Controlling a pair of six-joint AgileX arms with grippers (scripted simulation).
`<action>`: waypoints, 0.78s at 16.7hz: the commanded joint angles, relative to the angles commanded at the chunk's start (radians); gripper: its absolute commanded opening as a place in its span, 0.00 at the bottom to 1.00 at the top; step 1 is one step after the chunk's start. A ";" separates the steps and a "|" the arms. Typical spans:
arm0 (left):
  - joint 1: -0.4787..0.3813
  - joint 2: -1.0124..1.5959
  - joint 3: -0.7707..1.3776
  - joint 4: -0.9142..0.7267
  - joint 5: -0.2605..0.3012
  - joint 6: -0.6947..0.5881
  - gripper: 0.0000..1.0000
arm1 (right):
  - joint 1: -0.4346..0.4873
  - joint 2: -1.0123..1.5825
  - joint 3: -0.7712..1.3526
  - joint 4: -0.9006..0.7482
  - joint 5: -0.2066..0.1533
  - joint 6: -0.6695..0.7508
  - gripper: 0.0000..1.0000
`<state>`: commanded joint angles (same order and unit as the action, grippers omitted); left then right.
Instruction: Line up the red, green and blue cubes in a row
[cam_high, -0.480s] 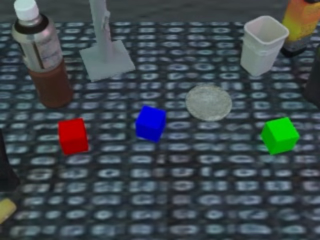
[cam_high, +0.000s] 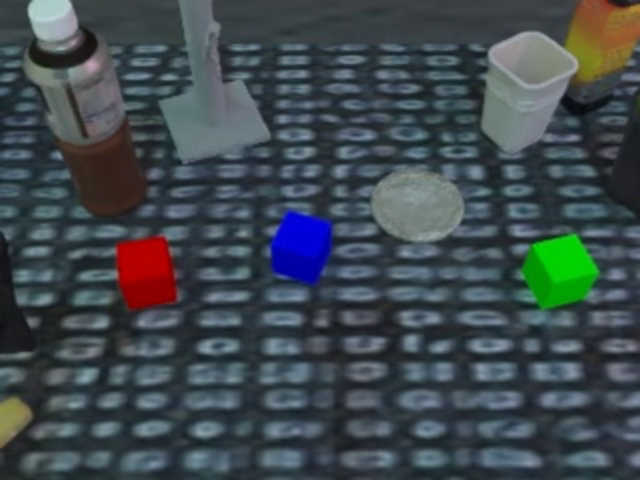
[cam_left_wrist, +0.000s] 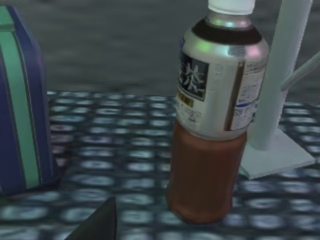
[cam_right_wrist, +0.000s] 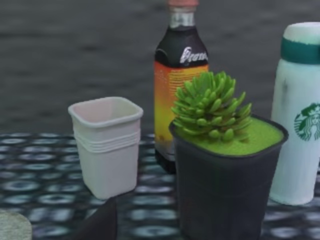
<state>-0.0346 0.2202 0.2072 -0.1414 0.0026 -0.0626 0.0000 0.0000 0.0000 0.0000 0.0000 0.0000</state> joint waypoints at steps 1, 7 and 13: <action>-0.009 0.074 0.062 -0.042 0.000 -0.019 1.00 | 0.000 0.000 0.000 0.000 0.000 0.000 1.00; -0.076 0.691 0.501 -0.359 -0.003 -0.149 1.00 | 0.000 0.000 0.000 0.000 0.000 0.000 1.00; -0.148 1.304 0.930 -0.689 -0.003 -0.280 1.00 | 0.000 0.000 0.000 0.000 0.000 0.000 1.00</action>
<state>-0.1823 1.5243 1.1373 -0.8300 -0.0007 -0.3429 0.0000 0.0000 0.0000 0.0000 0.0000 0.0000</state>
